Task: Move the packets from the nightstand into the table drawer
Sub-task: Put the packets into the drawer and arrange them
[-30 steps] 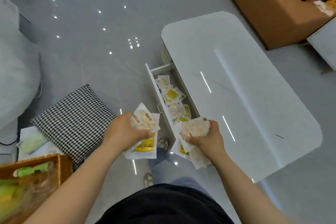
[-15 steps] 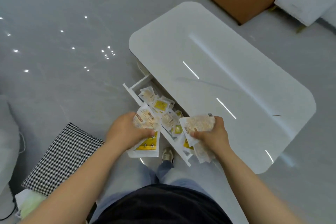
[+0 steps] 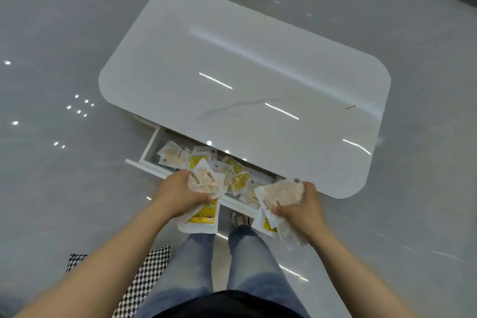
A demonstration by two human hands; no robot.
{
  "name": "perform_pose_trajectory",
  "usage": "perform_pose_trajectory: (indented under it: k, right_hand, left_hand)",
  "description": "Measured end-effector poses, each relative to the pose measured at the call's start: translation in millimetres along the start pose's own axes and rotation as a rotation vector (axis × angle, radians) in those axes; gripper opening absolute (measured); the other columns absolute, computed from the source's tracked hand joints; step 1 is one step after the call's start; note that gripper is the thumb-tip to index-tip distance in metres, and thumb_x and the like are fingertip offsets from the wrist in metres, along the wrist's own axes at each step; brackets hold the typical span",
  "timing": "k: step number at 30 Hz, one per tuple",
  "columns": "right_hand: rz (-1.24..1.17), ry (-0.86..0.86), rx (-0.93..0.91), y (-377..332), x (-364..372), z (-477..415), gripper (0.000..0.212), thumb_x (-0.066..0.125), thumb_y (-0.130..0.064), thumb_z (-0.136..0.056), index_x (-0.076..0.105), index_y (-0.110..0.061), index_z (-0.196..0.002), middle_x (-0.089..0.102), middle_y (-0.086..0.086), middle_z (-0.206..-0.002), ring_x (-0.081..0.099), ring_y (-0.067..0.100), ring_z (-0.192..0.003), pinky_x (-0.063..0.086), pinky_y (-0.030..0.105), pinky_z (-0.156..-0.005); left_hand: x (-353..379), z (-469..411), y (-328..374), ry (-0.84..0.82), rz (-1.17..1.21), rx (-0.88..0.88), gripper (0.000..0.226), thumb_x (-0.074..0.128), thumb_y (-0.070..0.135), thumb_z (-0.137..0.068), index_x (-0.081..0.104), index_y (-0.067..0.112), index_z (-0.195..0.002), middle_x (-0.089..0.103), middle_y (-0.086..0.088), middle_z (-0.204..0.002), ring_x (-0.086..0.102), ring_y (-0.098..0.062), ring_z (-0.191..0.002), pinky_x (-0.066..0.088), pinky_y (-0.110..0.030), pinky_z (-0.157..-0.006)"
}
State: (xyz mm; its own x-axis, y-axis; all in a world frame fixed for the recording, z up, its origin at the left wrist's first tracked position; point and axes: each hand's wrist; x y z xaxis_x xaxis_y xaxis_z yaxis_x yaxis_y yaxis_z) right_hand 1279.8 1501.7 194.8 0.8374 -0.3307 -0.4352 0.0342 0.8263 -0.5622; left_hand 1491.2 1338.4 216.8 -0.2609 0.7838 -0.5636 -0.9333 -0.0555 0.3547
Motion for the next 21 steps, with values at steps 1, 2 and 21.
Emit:
perform_pose_trajectory:
  k: [1, 2, 21]
  right_hand:
    - [-0.005, 0.012, 0.028, 4, 3, -1, 0.070, 0.086, -0.012, -0.065, 0.038, -0.022, -0.114, 0.051, -0.004, -0.108, 0.052, 0.018, -0.101, 0.041, 0.018, -0.061]
    - [-0.008, 0.024, 0.059, 9, 7, -4, 0.069, 0.086, -0.012, -0.065, 0.039, -0.022, -0.114, 0.052, -0.004, -0.108, 0.053, 0.019, -0.101, 0.042, 0.022, -0.062]
    - [0.023, 0.025, 0.385, 102, 110, -151, 0.070, 0.082, -0.015, -0.071, 0.035, -0.015, -0.124, 0.052, 0.009, -0.127, 0.054, 0.030, -0.115, 0.047, 0.036, -0.081]
  left_hand:
    - [0, -10, 0, -0.029, -0.011, 0.006, 0.054, 0.078, 0.046, -0.067, 0.058, 0.023, -0.113, 0.066, 0.003, -0.110, 0.061, -0.017, -0.094, 0.048, -0.028, -0.073]
    - [0, -20, 0, -0.050, -0.019, 0.006, 0.053, 0.078, 0.043, -0.069, 0.058, 0.022, -0.114, 0.065, 0.002, -0.109, 0.059, -0.017, -0.092, 0.048, -0.028, -0.073]
    - [117, -180, -45, -0.230, -0.056, -0.182, 0.041, 0.071, 0.022, -0.079, 0.057, 0.012, -0.117, 0.063, -0.011, -0.117, 0.061, -0.029, -0.103, 0.053, -0.037, -0.084]
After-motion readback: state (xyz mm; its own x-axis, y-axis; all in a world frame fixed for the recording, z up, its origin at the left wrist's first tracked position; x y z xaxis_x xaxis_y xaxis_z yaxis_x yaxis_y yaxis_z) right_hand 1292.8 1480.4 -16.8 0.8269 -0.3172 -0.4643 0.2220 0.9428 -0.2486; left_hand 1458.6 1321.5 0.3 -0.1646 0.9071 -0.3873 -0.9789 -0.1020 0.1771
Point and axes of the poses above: each hand's wrist, its own z-axis away from the middle knuckle, its own x-axis out of the palm, y = z × x
